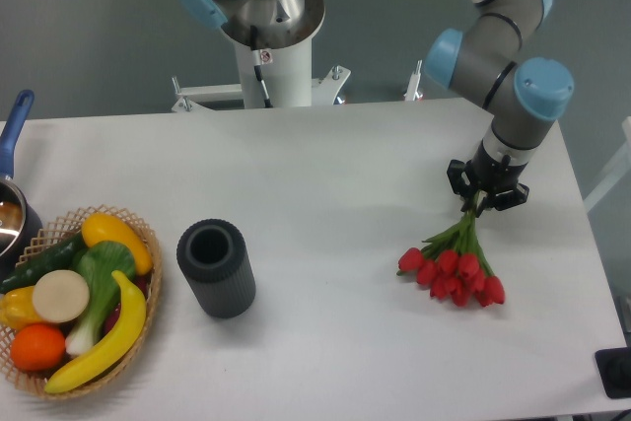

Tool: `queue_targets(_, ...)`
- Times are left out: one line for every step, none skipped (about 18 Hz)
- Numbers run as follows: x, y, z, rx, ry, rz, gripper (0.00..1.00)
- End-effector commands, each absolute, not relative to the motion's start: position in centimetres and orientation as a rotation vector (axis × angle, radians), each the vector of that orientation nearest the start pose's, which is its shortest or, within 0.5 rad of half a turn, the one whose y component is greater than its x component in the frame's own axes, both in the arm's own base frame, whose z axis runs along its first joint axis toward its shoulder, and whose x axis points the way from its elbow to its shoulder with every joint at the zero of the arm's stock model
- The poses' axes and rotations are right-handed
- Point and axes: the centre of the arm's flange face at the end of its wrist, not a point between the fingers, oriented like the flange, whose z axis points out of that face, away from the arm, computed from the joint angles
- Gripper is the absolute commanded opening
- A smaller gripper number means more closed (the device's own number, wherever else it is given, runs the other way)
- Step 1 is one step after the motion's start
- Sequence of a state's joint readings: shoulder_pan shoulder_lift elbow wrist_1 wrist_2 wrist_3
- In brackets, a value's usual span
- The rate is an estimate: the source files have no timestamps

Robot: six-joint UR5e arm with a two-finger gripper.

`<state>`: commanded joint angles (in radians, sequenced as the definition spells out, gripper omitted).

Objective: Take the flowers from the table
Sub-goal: 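Close the gripper around the green tulip stems, then lift the red tulip bunch up off the table by its stems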

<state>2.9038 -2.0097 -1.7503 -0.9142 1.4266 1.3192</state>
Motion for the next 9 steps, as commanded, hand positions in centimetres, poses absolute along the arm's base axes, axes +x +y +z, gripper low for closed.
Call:
queue_targets(-55.0,28.5,23.0,-2.992,-0.019,0.003,0.27)
queue_targets(-54.9,28.6,23.5,-2.993,-0.017,-0.001,0.27)
queue_targets(-54.7,28.5,23.7,-2.993,-0.017,-0.004,0.27)
queue_targets(-54.7,28.7,23.9,-2.993,-0.012,-0.002,0.27)
queue_targets(-54.8,28.8,24.3,-2.991,-0.011,0.009,0.27)
queue_targets(-54.8,28.8,24.7,-2.989,-0.011,0.015,0.27)
queue_targets(-54.8,28.8,25.0,-2.987,-0.010,0.022,0.27)
queue_targets(-54.7,28.7,25.7,-2.985,-0.009,0.035,0.27)
queue_targets(-54.5,28.7,26.4,-2.982,-0.009,0.041,0.25)
